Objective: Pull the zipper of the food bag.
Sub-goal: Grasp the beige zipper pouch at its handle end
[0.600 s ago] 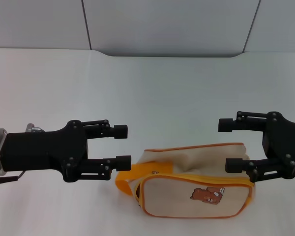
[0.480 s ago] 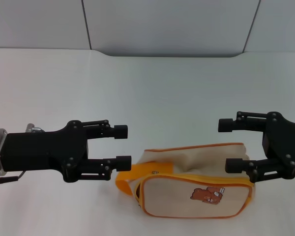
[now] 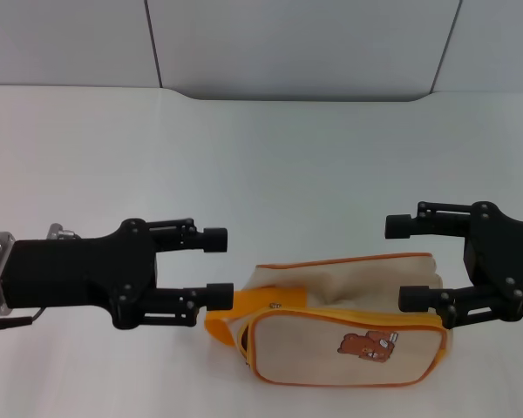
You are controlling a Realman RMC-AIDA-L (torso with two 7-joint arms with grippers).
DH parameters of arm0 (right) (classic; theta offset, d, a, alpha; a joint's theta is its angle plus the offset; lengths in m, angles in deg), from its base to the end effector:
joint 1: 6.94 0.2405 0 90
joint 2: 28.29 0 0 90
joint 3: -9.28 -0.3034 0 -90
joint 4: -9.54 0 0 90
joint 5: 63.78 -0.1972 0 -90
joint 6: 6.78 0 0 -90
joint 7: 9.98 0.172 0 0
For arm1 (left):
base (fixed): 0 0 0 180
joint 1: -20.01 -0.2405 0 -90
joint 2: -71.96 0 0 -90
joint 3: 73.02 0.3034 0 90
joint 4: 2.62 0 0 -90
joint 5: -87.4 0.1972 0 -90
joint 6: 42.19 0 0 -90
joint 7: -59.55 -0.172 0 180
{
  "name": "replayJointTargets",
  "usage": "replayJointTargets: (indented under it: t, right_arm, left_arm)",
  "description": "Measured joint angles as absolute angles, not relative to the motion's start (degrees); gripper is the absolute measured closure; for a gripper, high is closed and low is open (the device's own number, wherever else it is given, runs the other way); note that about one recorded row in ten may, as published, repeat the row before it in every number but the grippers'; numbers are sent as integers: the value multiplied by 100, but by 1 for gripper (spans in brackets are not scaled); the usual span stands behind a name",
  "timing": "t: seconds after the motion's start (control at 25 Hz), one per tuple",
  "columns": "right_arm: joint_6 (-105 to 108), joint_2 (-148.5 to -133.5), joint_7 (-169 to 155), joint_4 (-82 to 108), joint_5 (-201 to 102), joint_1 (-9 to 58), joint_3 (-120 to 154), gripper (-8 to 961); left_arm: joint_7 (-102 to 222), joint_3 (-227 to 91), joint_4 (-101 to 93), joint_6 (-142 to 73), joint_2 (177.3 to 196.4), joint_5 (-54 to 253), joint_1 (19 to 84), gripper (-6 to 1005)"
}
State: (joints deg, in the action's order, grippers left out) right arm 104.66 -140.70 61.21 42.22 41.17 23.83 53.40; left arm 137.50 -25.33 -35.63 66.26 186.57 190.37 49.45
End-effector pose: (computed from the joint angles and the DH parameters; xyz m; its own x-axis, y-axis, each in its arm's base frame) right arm 0.2519 0.3098 -0.0013 0.7602 -0.1694 -0.6273 -0.1650 -0.9841 0.0658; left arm -0.2499 0.3039 -0.0221 0.7259 0.3078 0.6151 0.2757 -0.9495 0.1498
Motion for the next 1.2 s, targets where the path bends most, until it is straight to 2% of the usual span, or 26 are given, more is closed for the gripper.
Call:
replayJointTargets:
  t: [0.32,0.36,0.6,1.2]
  right_arm:
    - [10466,-14067,6134,4239,4117,2343,5283,120]
    - [10467,-14058,6142,4237,4117,2336,5281,120]
    - [10468,-14043,6169,4226,4117,2332,5279,120]
    - [10476,-14035,6198,4239,4116,2318,5262,119]
  left_arm:
    - [13834,-2555,-3214,6241,18782,20096,4939,246]
    - [13817,-2548,-3119,5958,18865,20193,4929,246]
    - [13691,-2531,-3076,5305,19035,20302,4895,246]
    - [13488,-2506,-2756,4258,19078,20104,5335,247]
